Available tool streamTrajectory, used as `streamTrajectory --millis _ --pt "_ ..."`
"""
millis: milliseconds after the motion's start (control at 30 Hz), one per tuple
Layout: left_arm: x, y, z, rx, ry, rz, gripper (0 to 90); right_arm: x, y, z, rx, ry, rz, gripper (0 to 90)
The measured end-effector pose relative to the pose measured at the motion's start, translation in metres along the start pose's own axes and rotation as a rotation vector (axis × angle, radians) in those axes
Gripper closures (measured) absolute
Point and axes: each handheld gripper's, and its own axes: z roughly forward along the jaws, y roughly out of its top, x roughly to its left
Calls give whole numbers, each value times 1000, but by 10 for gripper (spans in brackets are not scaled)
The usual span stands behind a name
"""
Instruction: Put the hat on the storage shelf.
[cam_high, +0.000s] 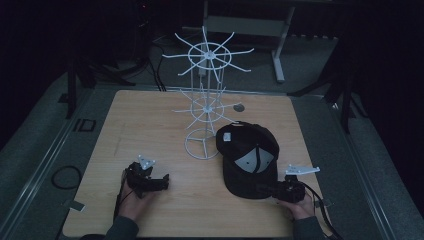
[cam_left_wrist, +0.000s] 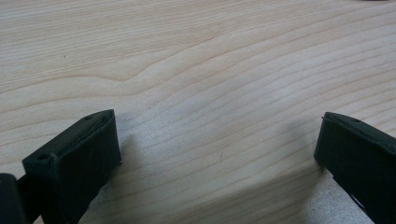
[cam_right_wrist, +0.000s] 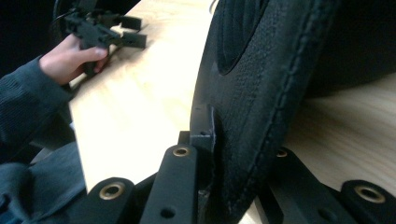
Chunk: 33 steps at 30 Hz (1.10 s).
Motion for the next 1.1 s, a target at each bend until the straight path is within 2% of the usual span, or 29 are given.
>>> streamTrajectory --millis 200,233,267,333,467,500,600,633,667,800,833,867,1100 --pt "0 0 0 0 0 0 1 0 3 -8 -55 -79 9 862" --pt "0 0 0 0 0 0 1 0 3 -8 -55 -79 9 862" --pt "0 0 0 0 0 0 1 2 4 -9 -67 -108 5 865" --pt "0 0 0 0 0 0 1 4 6 -10 -71 -139 0 863" --pt "0 0 0 0 0 0 1 4 8 -9 -84 -170 -1 865" --pt "0 0 0 0 0 0 1 5 10 -9 -89 -199 -3 865" --pt "0 0 0 0 0 0 1 6 12 -10 -100 -242 -8 866" --pt "0 0 0 0 0 0 1 6 12 -10 -100 -242 -8 866" --pt "0 0 0 0 0 0 1 6 13 -11 -110 -269 -8 866" --pt "0 0 0 0 0 0 1 7 16 -11 -120 -330 -17 866" --pt "0 0 0 0 0 0 1 7 16 -11 -120 -330 -17 866" --pt "0 0 0 0 0 0 1 8 19 -10 -120 -356 -30 866" --pt "0 0 0 0 0 0 1 8 26 -3 -119 -392 -50 866"
